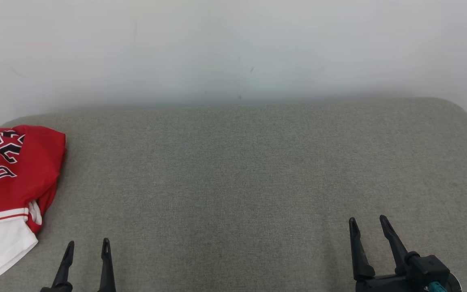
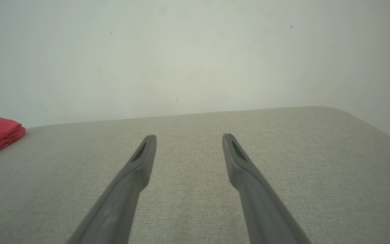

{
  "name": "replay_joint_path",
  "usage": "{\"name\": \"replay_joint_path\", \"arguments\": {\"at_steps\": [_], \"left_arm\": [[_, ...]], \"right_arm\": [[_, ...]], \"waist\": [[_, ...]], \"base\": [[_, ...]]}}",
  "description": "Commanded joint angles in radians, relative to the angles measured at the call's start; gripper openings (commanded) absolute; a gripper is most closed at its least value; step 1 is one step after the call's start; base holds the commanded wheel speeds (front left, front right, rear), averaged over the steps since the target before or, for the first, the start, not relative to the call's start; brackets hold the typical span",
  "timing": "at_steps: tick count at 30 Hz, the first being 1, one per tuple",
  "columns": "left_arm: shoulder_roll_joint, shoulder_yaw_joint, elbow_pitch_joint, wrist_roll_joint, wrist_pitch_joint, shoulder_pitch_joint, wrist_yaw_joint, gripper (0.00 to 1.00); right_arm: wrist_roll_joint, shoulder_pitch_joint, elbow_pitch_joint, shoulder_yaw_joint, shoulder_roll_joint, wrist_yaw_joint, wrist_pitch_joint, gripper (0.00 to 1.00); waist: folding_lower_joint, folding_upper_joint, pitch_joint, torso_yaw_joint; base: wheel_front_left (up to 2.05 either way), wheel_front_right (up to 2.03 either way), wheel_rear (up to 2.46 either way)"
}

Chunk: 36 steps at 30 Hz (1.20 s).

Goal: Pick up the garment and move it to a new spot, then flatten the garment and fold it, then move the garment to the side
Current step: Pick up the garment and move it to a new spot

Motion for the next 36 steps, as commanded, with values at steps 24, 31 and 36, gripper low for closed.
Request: {"name": "replay_joint_path", "arguments": {"at_steps": [24, 31, 36], "left_arm": [[-0.004, 0.010, 0.011, 0.003, -0.004, 0.007, 0.009, 1.00], [-0.004, 0.005, -0.010, 0.000, -0.004, 0.020, 0.027, 1.00], [-0.004, 0.003, -0.008, -0.003, -0.004, 0.026, 0.035, 1.00]], "right_arm": [[0.016, 0.016, 0.017, -0.016, 0.001, -0.002, -0.003, 1.00], [0.013, 0.007, 0.023, -0.013, 0.001, -0.002, -0.003, 1.00], [0.012, 0.013, 0.030, -0.010, 0.001, -0.002, -0.003, 1.00]], "waist": [[0.0000, 0.0000, 0.004, 0.196], [0.0000, 0.0000, 0.012, 0.293], [0.0000, 0.0000, 0.004, 0.352]], "base": [[0.00, 0.00, 0.00], [0.00, 0.00, 0.00], [0.00, 0.00, 0.00]]}}
